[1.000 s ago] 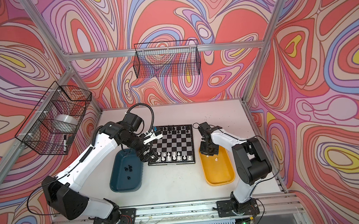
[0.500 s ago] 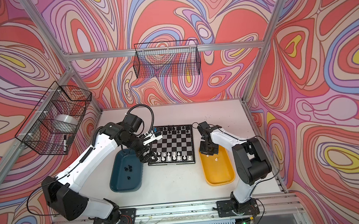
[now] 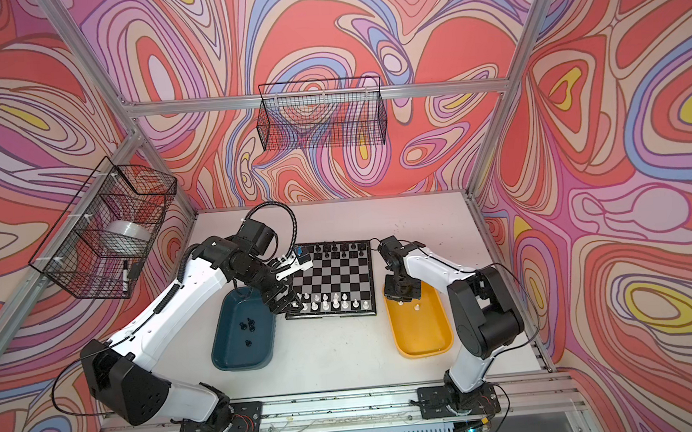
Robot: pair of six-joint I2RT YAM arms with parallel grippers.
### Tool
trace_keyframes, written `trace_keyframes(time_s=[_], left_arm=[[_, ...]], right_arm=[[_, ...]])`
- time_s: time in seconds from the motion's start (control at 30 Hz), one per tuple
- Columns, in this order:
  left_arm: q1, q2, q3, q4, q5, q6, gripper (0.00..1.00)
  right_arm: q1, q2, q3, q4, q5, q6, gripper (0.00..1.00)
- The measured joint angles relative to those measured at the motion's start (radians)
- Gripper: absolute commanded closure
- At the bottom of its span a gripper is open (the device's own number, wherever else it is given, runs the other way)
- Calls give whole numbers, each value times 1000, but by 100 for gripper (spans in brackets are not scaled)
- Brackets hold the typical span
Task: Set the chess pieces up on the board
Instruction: 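Lift the grasped white pawn up out of the yellow tray, then carry the white pawn with the right gripper over the board's nearest row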
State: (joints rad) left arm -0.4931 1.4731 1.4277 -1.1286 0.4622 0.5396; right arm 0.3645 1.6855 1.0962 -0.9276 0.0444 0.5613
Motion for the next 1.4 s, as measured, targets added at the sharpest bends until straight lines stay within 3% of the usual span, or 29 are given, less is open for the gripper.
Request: trace_keyframes(time_s=[0.43, 1.1, 1.4], left_arm=[[0, -15, -11, 3, -3, 0, 6], [65, -64, -64, 34, 32, -16, 4], [106, -99, -95, 51, 50, -21, 4]], right_arm=[[11, -63, 33, -57, 10, 0, 90], [64, -65, 259, -174, 42, -12, 90], [122, 6, 365, -204, 48, -18, 89]])
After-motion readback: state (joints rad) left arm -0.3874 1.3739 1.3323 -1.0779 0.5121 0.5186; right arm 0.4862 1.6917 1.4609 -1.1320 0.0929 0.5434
